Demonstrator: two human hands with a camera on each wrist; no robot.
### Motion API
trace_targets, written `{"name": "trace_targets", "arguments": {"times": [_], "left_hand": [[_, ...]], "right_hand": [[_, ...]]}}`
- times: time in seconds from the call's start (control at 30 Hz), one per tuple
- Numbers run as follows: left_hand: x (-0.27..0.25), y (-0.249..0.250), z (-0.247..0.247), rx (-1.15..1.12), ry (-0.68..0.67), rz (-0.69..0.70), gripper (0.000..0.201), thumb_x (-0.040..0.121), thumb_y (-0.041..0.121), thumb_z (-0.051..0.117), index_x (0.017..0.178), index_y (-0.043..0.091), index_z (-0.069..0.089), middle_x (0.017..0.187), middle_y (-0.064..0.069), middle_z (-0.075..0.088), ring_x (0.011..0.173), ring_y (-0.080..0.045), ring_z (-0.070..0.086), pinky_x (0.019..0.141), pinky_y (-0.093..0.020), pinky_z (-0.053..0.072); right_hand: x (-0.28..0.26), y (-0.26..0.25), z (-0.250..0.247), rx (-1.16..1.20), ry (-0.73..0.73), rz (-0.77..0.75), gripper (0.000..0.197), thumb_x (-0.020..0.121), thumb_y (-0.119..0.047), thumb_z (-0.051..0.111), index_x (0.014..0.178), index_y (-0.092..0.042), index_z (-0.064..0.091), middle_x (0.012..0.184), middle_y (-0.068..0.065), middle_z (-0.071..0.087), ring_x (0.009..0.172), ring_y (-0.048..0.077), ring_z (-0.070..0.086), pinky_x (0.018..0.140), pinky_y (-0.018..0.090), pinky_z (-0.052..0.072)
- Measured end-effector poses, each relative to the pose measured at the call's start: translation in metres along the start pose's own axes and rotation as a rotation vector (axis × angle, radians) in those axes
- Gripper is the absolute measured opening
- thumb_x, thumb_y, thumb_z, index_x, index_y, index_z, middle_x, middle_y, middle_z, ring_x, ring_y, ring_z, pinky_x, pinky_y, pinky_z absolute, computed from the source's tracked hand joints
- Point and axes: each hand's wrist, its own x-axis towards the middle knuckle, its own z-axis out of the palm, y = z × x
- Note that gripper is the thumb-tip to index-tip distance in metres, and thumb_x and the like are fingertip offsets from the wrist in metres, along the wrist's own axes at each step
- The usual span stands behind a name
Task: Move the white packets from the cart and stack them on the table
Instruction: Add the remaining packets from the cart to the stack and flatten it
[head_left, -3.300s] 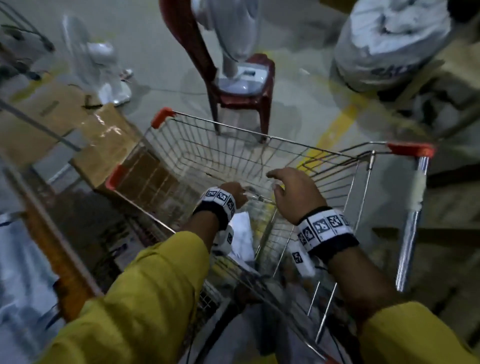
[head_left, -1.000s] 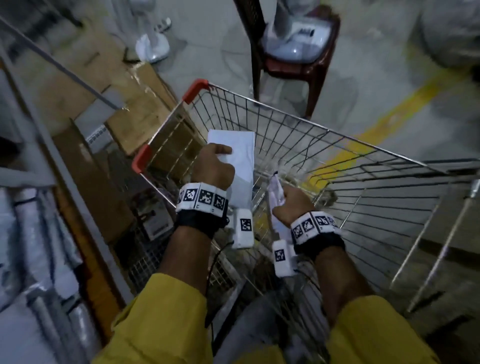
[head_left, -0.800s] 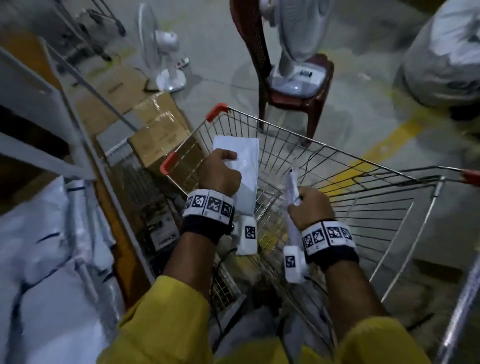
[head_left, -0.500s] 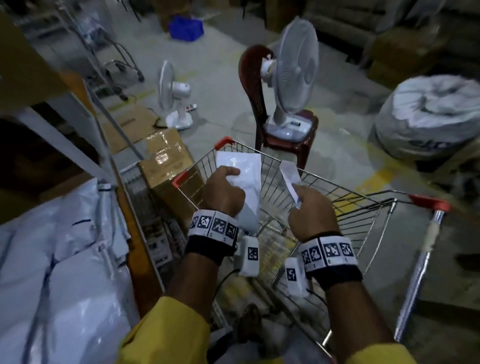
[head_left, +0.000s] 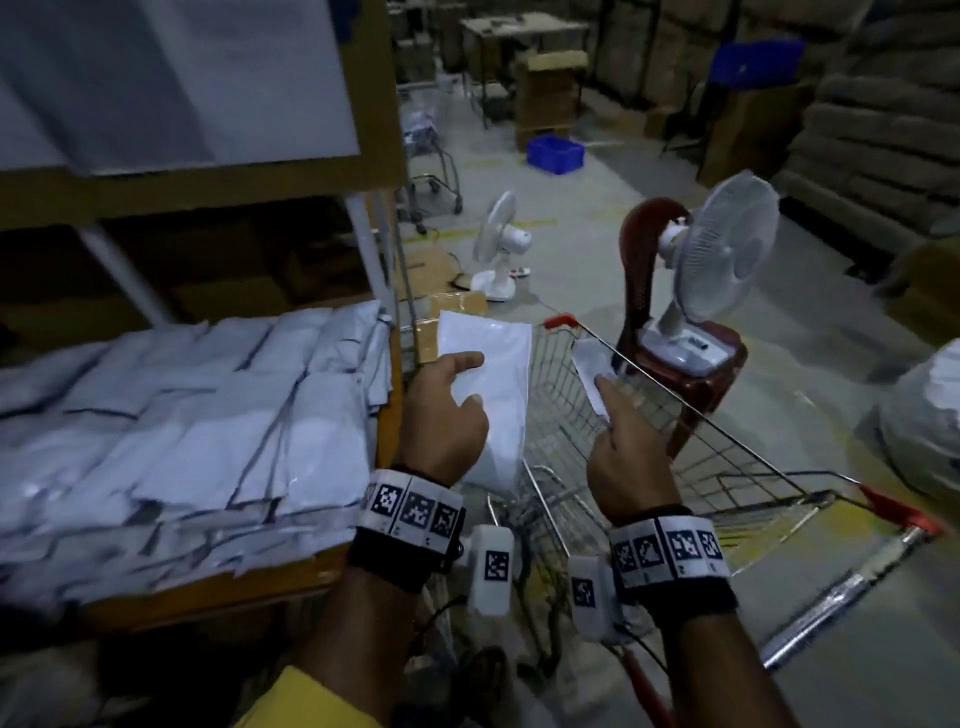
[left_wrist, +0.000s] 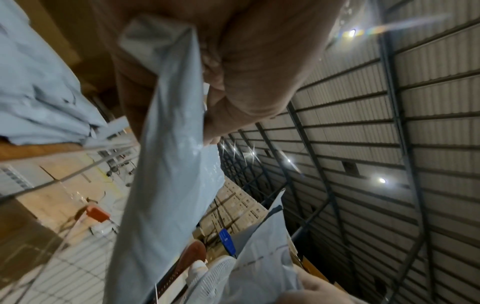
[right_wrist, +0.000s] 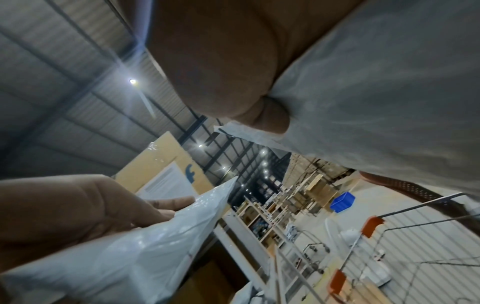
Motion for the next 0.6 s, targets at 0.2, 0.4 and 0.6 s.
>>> {"name": "trace_targets", "arguments": {"times": [0.2, 0.4, 0.6], "left_hand": [[-0.041, -0.023, -0.089, -0.018, 0.185, -0.059, 0.048, 0.082, 0.003, 0.058, 0.125, 0.023, 0.065, 0.129, 0.005, 0.063, 0.123, -0.012, 0.055, 0.105, -0.02, 0.039], [-0.058, -0.061, -0.188, -0.097, 0.31, -0.169, 0.056, 0.079, -0.001, 0.06, 0.129, 0.025, 0.062, 0.131, 0.008, 0.06, 0.121, -0.011, 0.055, 0.101, -0.023, 0.044], [-0.032, -0.111, -0.299, -0.106, 0.39, -0.16, 0.055, 0.08, -0.003, 0.06, 0.129, 0.024, 0.062, 0.131, 0.009, 0.06, 0.127, -0.01, 0.052, 0.103, -0.021, 0.04]], "right_hand": [[-0.026, -0.059, 0.034, -0.021, -0.077, -0.044, 0.063, 0.098, -0.003, 0.039, 0.155, -0.029, 0.034, 0.132, 0.017, 0.061, 0.113, 0.034, 0.059, 0.078, 0.026, 0.039], [-0.033, -0.119, 0.096, -0.121, -0.061, -0.168, 0.049, 0.1, -0.013, 0.044, 0.148, -0.025, 0.044, 0.116, 0.022, 0.067, 0.103, 0.039, 0.063, 0.074, 0.036, 0.045], [-0.023, -0.191, 0.168, -0.262, 0.033, -0.307, 0.02, 0.091, -0.021, 0.051, 0.103, -0.02, 0.066, 0.084, 0.02, 0.066, 0.083, 0.042, 0.06, 0.063, 0.038, 0.043]]}}
